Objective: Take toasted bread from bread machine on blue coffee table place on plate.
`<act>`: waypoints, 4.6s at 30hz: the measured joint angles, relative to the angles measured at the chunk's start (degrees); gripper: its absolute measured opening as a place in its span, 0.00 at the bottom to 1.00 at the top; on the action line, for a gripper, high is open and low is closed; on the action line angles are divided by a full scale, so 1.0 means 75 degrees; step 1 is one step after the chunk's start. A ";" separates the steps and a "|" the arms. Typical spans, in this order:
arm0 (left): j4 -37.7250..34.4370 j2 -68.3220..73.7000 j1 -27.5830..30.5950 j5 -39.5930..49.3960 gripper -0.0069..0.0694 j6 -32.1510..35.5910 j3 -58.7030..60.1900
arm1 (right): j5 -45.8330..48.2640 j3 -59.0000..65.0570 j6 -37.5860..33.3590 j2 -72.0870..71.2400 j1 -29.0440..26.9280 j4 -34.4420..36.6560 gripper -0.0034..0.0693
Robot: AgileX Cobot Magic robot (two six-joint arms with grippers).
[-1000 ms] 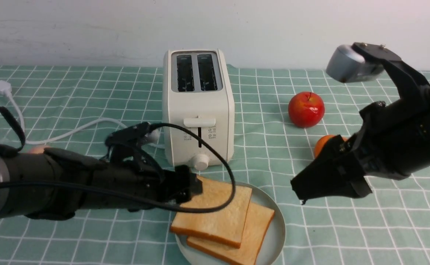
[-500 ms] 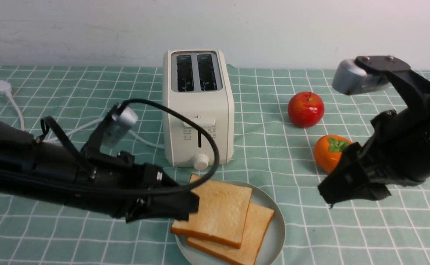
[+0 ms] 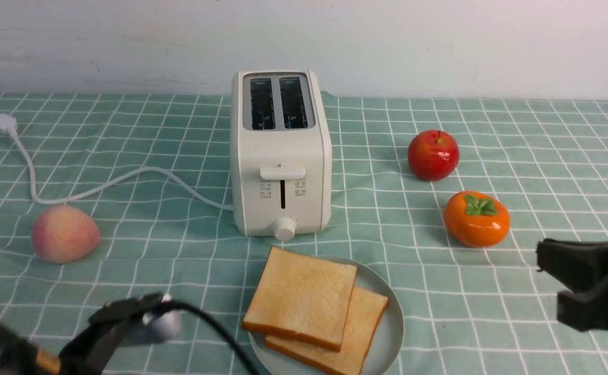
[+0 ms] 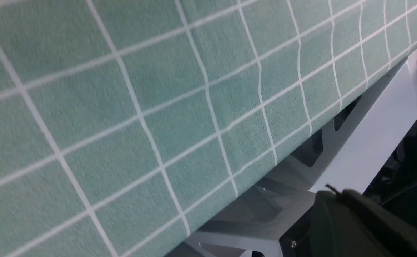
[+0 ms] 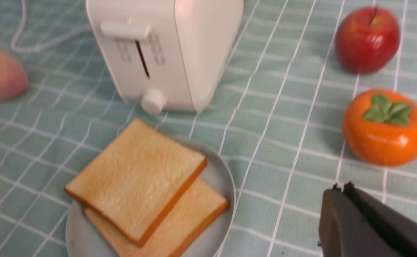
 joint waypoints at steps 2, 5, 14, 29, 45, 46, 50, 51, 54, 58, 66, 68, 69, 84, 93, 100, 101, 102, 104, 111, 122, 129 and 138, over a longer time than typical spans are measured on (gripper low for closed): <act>-0.0117 -0.0451 -0.0167 -0.0241 0.07 -0.0301 0.0341 | -0.0557 0.0442 0.0000 -0.0414 0.0000 0.0000 0.02; -0.0714 -0.1865 -0.0498 -0.0816 0.07 -0.0906 0.1059 | -0.1696 0.1333 0.0000 -0.1256 0.0000 0.0007 0.02; -0.0618 -0.5358 -0.0733 -0.2693 0.07 -0.0562 0.1842 | -0.3264 0.3080 0.0000 -0.2616 0.0000 0.0032 0.03; 0.1155 -0.5699 -0.0733 -0.4981 0.07 0.0392 0.1849 | -0.3274 0.3915 0.0009 -0.2634 0.0000 0.0032 0.04; 0.2077 -0.7333 0.0483 -0.5495 0.07 0.0426 0.2561 | -0.2967 0.3922 0.0017 -0.2634 0.0000 0.0032 0.05; 0.2355 -0.7636 0.0837 -0.5494 0.07 0.0193 0.2787 | -0.2948 0.3922 0.0017 -0.2634 0.0000 0.0032 0.05; 0.3573 -0.7969 0.1367 -0.5379 0.07 -0.0643 0.3210 | -0.2942 0.3922 0.0017 -0.2634 0.0000 0.0049 0.06; 0.4288 -0.7993 0.1608 -0.5284 0.07 -0.1372 0.3480 | -0.2942 0.3922 0.0017 -0.2634 0.0000 0.0040 0.06; 0.5171 -0.7993 0.1877 -0.5093 0.07 -0.2451 0.3918 | -0.2942 0.3922 0.0017 -0.2634 0.0000 0.0033 0.06; 0.5785 -0.7993 0.1989 -0.4438 0.07 -0.3639 0.4249 | -0.2942 0.3922 0.0017 -0.2634 0.0000 0.0033 0.07; 0.5850 -0.7993 0.1989 -0.4295 0.08 -0.3957 0.4271 | -0.2942 0.3922 0.0017 -0.2634 0.0000 0.0033 0.08; 0.5850 -0.7993 0.1989 -0.4295 0.08 -0.3955 0.4271 | -0.2942 0.3922 0.0017 -0.2634 0.0000 0.0033 0.08; 0.5850 -0.7993 0.1989 -0.4295 0.08 -0.3955 0.4271 | -0.2942 0.3922 0.0017 -0.2634 0.0000 0.0033 0.08; 0.5863 -0.7993 0.1989 -0.4295 0.10 -0.3955 0.4271 | -0.2910 0.3922 0.0025 -0.3024 -0.0428 0.0024 0.09; 0.5869 -0.7993 0.1989 -0.4302 0.11 -0.3955 0.4271 | -0.2902 0.3922 0.0031 -0.4784 -0.2287 0.0024 0.09; 0.5869 -0.7993 0.1989 -0.4309 0.12 -0.3955 0.4271 | -0.3003 0.3922 0.0031 -0.6054 -0.2884 0.0024 0.11; 0.5869 -0.7993 0.1989 -0.4309 0.12 -0.3955 0.4271 | -0.3018 0.3922 0.0031 -0.6063 -0.2894 0.0024 0.11; 0.5869 -0.7993 0.1989 -0.4309 0.12 -0.3955 0.4271 | -0.3041 0.3922 0.0031 -0.6063 -0.2909 0.0024 0.11; 0.5869 -0.7993 0.1989 -0.4309 0.12 -0.3955 0.4271 | -0.3059 0.3922 0.0031 -0.6063 -0.2909 0.0024 0.11; 0.5869 -0.7993 0.1989 -0.4309 0.13 -0.3955 0.4271 | -0.1989 0.3924 -0.0931 -0.6063 -0.3263 0.0001 0.12; 0.5869 -0.7993 0.1989 -0.4309 0.14 -0.3955 0.4271 | 0.0285 0.3924 -0.1240 -0.6063 -0.3400 -0.0030 0.15; 0.5869 -0.7993 0.1989 -0.4309 0.14 -0.3955 0.4271 | 0.0757 0.3924 -0.1248 -0.6063 -0.3423 -0.0030 0.16; 0.5869 -0.7993 0.1989 -0.4309 0.15 -0.3955 0.4271 | 0.1683 0.3868 -0.1020 -0.6063 -0.3429 -0.0039 0.17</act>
